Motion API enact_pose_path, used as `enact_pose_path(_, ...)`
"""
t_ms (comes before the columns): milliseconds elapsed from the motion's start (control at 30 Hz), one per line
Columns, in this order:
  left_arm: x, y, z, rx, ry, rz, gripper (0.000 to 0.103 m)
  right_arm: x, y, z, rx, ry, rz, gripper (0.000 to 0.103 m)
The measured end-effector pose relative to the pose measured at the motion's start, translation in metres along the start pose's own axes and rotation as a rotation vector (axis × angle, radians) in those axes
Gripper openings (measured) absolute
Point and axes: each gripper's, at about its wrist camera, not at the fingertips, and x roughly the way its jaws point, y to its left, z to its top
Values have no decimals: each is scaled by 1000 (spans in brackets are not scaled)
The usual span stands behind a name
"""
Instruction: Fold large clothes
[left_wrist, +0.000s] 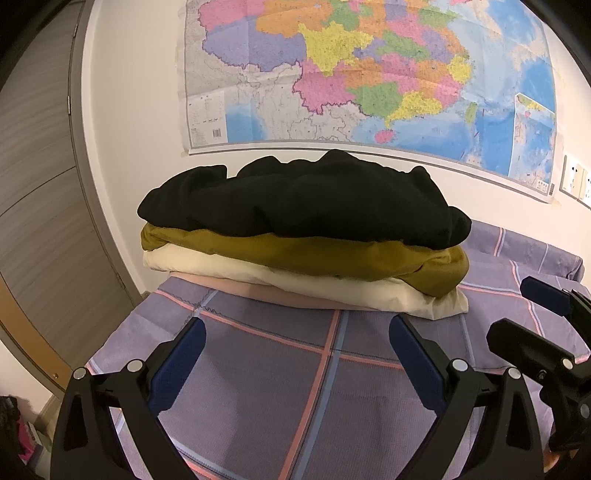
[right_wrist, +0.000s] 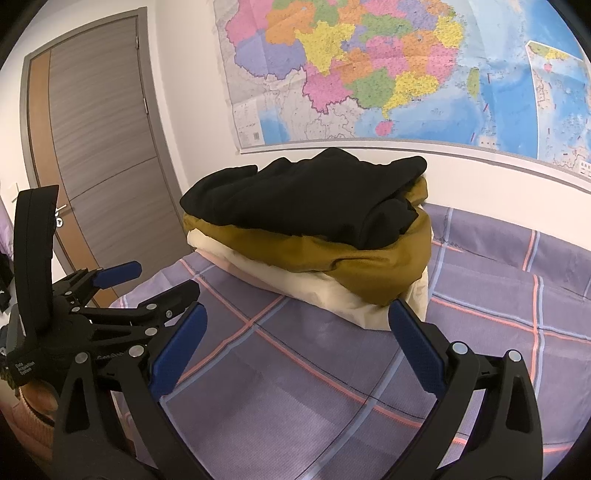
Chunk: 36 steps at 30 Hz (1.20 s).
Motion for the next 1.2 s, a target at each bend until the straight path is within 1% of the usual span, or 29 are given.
enact_pose_path(833,2,-1,-2,3,7,-2,96,2,-2,-4,9,9,7,97)
enact_pose_path(1067,3,-1,-2,-2,6,9,96,3,-3,-5,11,13,13,97)
enact_pose_path(1200,2,-3,-2,7,-13,11,96,3,-3,-6,16,14,14,97)
